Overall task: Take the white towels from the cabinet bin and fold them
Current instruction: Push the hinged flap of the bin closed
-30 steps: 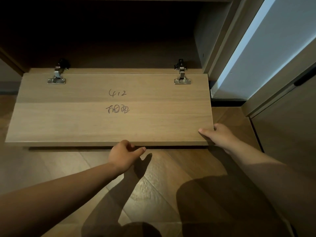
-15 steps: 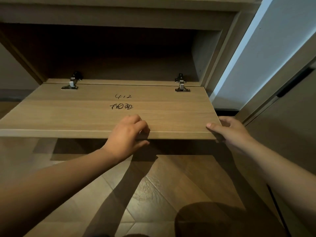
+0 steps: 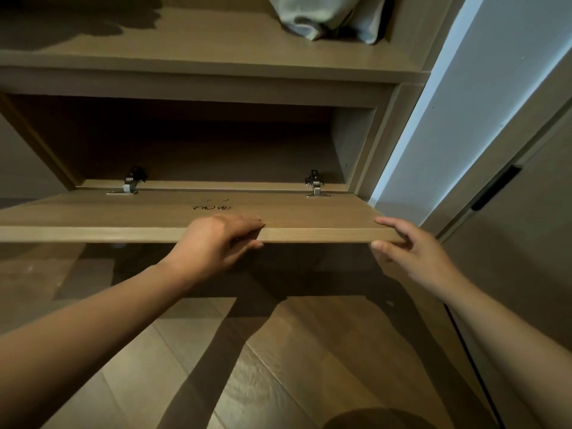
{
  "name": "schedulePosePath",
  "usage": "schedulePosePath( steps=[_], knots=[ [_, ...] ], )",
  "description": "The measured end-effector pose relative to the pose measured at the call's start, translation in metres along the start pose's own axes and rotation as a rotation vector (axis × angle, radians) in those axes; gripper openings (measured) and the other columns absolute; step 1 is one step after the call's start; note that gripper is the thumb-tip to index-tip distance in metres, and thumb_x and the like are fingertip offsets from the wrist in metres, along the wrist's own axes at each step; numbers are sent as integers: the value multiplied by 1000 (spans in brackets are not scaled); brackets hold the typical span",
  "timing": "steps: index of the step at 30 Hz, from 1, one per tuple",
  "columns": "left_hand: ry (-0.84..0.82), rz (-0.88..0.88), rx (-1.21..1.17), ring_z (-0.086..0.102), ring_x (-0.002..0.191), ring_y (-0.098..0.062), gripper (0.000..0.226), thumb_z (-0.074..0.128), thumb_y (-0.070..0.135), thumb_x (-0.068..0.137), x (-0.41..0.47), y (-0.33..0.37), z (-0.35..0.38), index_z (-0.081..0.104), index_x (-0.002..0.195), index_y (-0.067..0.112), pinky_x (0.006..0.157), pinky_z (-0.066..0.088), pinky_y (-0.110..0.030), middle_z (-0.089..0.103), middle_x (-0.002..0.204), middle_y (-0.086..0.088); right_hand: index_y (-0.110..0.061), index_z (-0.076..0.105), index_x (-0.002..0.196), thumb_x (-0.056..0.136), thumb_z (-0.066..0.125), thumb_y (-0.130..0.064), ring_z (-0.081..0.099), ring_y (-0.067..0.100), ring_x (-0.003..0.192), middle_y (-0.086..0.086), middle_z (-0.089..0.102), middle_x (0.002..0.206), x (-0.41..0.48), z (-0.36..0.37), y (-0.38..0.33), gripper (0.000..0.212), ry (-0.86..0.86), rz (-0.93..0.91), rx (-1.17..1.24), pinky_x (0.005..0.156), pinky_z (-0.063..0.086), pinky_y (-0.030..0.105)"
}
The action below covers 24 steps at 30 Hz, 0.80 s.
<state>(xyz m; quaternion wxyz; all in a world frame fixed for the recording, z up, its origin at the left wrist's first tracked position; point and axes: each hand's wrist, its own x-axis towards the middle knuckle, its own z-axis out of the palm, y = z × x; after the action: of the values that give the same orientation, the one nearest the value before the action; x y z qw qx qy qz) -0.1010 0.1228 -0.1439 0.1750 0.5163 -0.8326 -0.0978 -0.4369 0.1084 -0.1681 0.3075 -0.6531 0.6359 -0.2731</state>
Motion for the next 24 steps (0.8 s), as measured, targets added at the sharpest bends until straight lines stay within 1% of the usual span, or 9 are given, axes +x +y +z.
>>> schedulePosePath(
  steps=[3,5,7,11,14,16,19,21,24],
  knots=[
    [8,4,-1,60,113,-14,42,54,36,90,11,-4,-12,56,131,25,94,51,-34,65,123,3,-30,51,138,90,60,-41,52,9,107,-7,56,126,7,-4,-11,50,73,-40,-139,77,44,16],
    [-4,0,6,60,112,-12,42,59,33,90,18,-7,-17,55,132,27,94,50,-31,64,123,5,-27,52,139,90,57,-44,51,15,116,-3,56,130,9,-6,-16,52,141,-61,-260,91,47,27],
    [-20,4,37,58,114,-11,43,58,33,91,23,-8,-21,54,133,28,95,48,-29,63,124,6,-24,57,135,90,59,-42,45,21,125,2,52,135,9,-7,-23,49,244,-118,-404,100,42,35],
    [-21,18,77,56,115,-9,42,51,40,89,34,-11,-29,55,131,31,94,49,-28,59,130,7,-13,73,114,87,67,-26,54,23,105,7,62,112,15,-1,-29,31,467,-339,-507,81,41,26],
    [127,50,129,44,131,-22,50,53,43,80,48,-15,-42,59,127,26,102,46,-44,48,142,-3,-10,76,105,84,71,-20,52,15,89,5,66,95,31,-7,-36,23,511,-429,-481,70,36,18],
    [176,17,202,22,144,-31,68,55,52,75,63,-17,-55,50,137,26,112,28,-54,29,155,-8,-8,77,102,82,74,-16,49,11,86,5,67,89,43,-12,-43,21,542,-444,-435,69,32,11],
    [111,-48,330,-11,147,-31,94,39,71,68,85,-22,-70,21,151,31,114,4,-54,-7,162,-6,-8,77,100,81,75,-14,49,10,86,6,69,89,57,-15,-51,20,572,-437,-393,72,32,8],
    [90,-61,396,-20,146,-31,105,29,79,63,97,-25,-78,7,154,31,116,0,-57,-21,160,-6,-8,77,99,81,75,-14,49,8,86,6,69,89,67,-16,-56,20,590,-427,-399,71,32,7],
    [80,-83,390,-25,145,-28,113,29,84,60,113,-32,-88,-4,154,30,117,-2,-59,-26,158,-3,-10,78,99,82,75,-15,49,8,85,5,70,89,82,-19,-63,19,609,-412,-386,70,31,7]
  ],
)
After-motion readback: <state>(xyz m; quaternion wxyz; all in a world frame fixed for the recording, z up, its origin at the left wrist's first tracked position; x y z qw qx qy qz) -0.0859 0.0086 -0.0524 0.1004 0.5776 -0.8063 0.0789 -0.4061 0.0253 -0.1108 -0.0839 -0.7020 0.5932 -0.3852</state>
